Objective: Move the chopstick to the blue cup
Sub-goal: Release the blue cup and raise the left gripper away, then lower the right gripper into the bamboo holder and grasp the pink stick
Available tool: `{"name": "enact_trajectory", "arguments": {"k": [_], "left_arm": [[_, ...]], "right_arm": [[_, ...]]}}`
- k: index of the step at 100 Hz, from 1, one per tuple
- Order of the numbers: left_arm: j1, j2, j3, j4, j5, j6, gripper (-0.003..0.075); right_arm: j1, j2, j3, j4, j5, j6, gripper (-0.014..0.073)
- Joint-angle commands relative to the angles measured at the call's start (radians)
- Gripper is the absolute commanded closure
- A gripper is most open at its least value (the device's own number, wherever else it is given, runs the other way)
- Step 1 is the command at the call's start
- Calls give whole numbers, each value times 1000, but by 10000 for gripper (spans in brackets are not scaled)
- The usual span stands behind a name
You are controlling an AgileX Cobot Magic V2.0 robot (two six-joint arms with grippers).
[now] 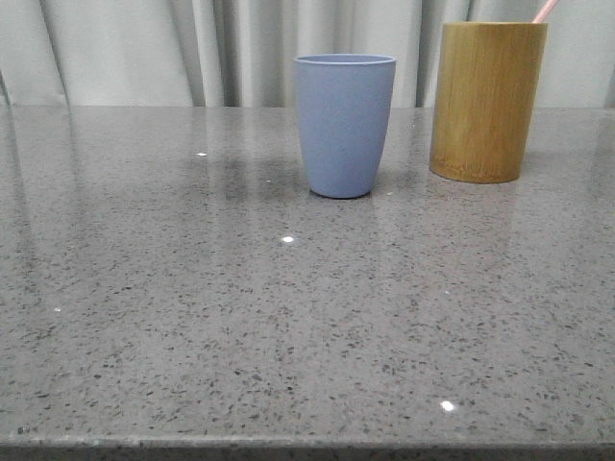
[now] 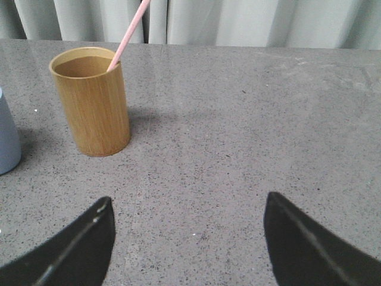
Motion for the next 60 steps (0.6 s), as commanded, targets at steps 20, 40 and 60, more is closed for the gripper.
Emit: {"name": "enact_trajectory", "arguments": {"k": [20,40,60], "left_arm": [[150,-284,281,12,-163,-34,204],[245,-493,543,7,-199,-41,204],[310,-696,730,7,-222,-43,204]], "right_arm": [[-2,19,-33,-15,-77,-6,64],[-2,19,-33,-15,-77,-6,64],[-2,19,-33,-15,-80,-6,64]]}}
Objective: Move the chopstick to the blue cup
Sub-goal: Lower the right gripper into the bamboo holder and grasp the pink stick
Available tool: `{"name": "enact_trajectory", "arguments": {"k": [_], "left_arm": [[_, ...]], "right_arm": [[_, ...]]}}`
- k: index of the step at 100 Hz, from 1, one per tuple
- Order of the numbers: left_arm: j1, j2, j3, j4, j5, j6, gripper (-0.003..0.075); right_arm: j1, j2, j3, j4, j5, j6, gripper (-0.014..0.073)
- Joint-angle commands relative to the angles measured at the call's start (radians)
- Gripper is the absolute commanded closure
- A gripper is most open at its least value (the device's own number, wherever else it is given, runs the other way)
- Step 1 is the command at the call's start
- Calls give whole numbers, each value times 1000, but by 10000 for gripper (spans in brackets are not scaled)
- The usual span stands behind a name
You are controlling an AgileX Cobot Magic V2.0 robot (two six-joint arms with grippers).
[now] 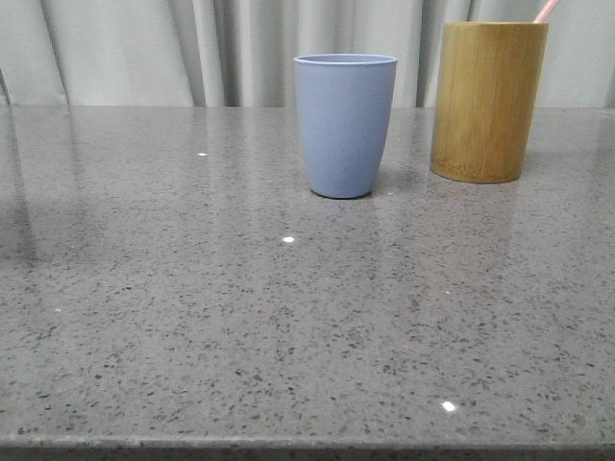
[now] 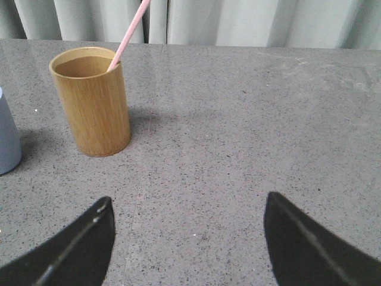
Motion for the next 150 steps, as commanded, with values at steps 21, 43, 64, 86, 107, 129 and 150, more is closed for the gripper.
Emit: {"name": "enact_trajectory", "arguments": {"k": [21,43,64,86,107,129,150], "left_arm": [[68,-232,154,-6,-90,-13,204],[73,-259,178,-6,-94,-13,204],[73,-259,178,-8,-94,-13,204],[73,-259,179,-8,-94,-13,204],[73,-259,179,-8,-94,-13,204],[73,-259,179,-8,-94,-13,204],[73,-259,179,-8,-97,-13,204]], "right_arm": [[-2,21,-33,17,-124,-6,64],[-2,122,-32,57,-281,-6,64],[-1,311,-32,109,-530,-6,64],[-1,511,-32,157,-781,-5,64],[13,653,-32,215,-979,-5,64],[21,775,-33,221,-1187,30,64],[21,874,-34,221,-1325,142,64]]}}
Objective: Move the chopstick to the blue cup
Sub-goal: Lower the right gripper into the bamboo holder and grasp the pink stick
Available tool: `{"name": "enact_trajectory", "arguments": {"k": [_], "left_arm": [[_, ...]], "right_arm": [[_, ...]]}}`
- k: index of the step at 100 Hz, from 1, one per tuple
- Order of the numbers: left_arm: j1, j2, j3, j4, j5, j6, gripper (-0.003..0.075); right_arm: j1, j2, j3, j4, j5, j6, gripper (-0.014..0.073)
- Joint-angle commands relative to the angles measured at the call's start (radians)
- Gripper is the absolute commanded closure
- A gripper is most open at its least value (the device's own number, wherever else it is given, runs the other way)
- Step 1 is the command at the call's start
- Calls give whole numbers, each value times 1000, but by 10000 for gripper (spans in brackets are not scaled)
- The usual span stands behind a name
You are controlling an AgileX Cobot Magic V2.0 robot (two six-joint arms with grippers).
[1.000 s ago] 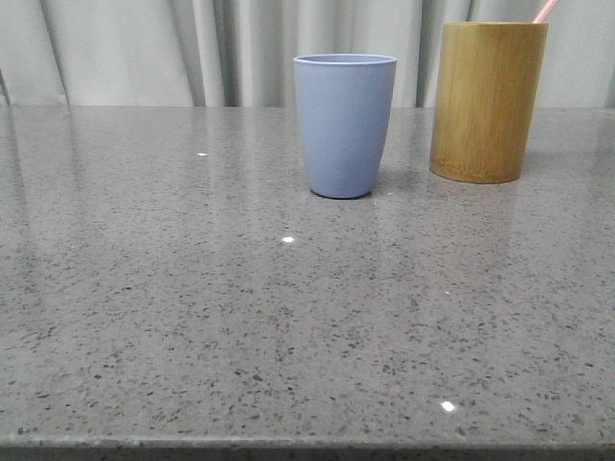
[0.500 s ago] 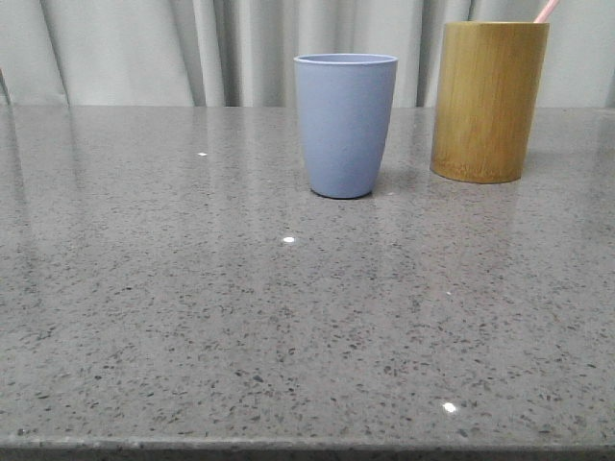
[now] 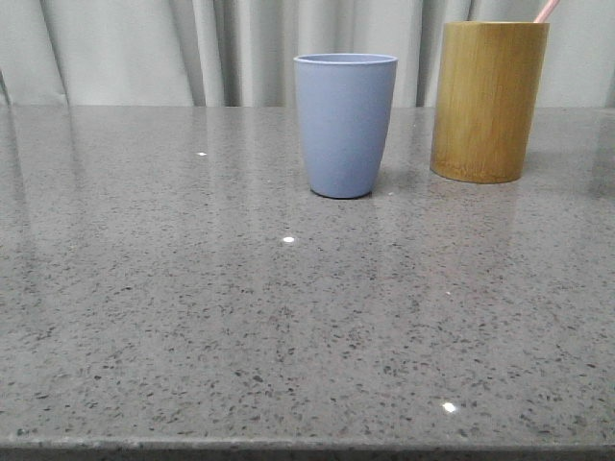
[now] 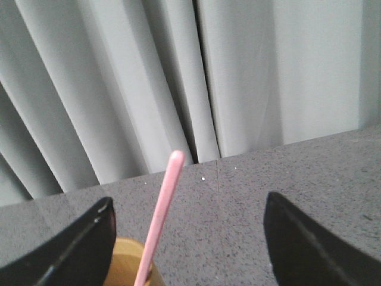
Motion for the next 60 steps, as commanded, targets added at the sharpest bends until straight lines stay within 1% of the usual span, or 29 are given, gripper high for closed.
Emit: {"name": "enact_trajectory", "arguments": {"k": [1,25,38,51,60], "left_arm": [[4,-7,-24,-8,-77,-9,204],[4,-7,-24,-8,-80,-9,204],[4,-7,-24,-8,-80,-9,204],[4,-7,-24,-8,-80,-9,204],[4,-7,-24,-8,-80,-9,204]], "right_arm": [[3,21,-34,0,-157,43,64],[3,111,-37,-19,-262,115,64],[3,152,-62,-57,-271,161,64],[3,188,-100,-95,-271,173,64],[3,201,-114,-97,-271,175,64]]}}
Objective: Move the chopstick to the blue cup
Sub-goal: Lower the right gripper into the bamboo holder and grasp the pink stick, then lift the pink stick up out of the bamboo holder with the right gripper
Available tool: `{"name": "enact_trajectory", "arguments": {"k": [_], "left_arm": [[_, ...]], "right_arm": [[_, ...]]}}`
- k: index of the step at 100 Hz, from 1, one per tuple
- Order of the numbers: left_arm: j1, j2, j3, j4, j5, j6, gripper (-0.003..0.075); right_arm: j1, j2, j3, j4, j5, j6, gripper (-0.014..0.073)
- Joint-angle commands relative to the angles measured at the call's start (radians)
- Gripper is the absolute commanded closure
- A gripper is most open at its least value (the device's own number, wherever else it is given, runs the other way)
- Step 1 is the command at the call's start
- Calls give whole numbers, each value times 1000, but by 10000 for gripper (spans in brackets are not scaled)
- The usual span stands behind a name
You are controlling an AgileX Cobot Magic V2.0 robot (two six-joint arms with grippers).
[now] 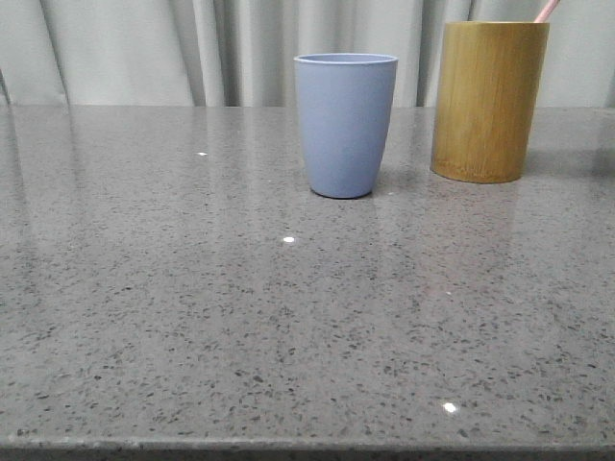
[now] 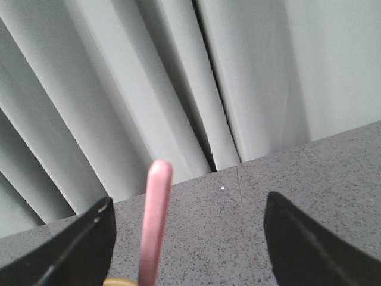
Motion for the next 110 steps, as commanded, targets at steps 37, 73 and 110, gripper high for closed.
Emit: {"name": "enact_trajectory", "arguments": {"k": [37,73,110], "left_arm": [[4,-7,-24,-8,-77,-9,204],[4,-7,-24,-8,-77,-9,204],[4,-7,-24,-8,-77,-9,204]], "right_arm": [[1,-13,-47,-38,-108,29,138],[1,-13,-47,-114,-143,29,364],[1,-14,-47,-115,-199,46,596]]}}
